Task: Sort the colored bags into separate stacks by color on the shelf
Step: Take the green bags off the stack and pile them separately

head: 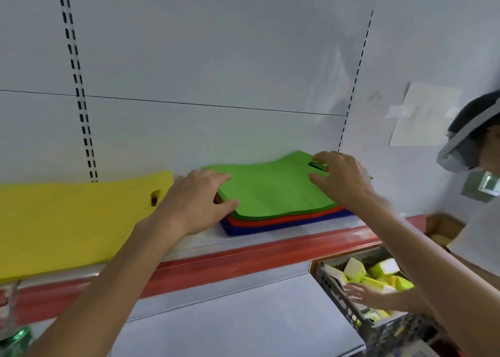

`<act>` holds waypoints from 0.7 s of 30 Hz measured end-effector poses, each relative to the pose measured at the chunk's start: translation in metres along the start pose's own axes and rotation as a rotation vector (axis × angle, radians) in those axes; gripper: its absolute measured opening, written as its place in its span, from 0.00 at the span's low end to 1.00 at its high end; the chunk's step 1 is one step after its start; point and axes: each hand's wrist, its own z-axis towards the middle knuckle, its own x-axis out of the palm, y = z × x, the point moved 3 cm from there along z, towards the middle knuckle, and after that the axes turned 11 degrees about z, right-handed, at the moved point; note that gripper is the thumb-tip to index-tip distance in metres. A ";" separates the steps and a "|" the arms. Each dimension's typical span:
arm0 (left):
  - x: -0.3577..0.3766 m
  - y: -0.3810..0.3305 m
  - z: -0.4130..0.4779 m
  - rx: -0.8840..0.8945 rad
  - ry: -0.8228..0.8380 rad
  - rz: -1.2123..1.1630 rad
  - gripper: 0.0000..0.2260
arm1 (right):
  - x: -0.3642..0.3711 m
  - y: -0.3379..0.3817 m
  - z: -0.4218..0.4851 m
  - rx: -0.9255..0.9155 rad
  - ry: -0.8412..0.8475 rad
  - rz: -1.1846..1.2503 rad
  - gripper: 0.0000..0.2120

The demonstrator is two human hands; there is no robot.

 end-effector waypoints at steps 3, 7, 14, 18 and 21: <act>0.010 -0.015 0.020 -0.074 0.030 0.021 0.26 | -0.005 -0.025 0.026 -0.042 0.032 -0.026 0.18; 0.025 -0.018 0.056 -0.251 0.063 0.080 0.27 | -0.007 -0.061 0.065 -0.064 0.095 -0.034 0.19; 0.060 -0.010 0.076 -0.408 0.397 0.068 0.30 | 0.019 -0.095 0.112 -0.057 0.238 -0.021 0.19; 0.054 -0.009 0.083 -0.407 0.434 -0.005 0.33 | 0.038 -0.103 0.123 -0.005 0.335 0.039 0.20; 0.057 -0.008 0.083 -0.413 0.432 -0.006 0.34 | 0.045 -0.110 0.126 0.003 0.331 0.085 0.18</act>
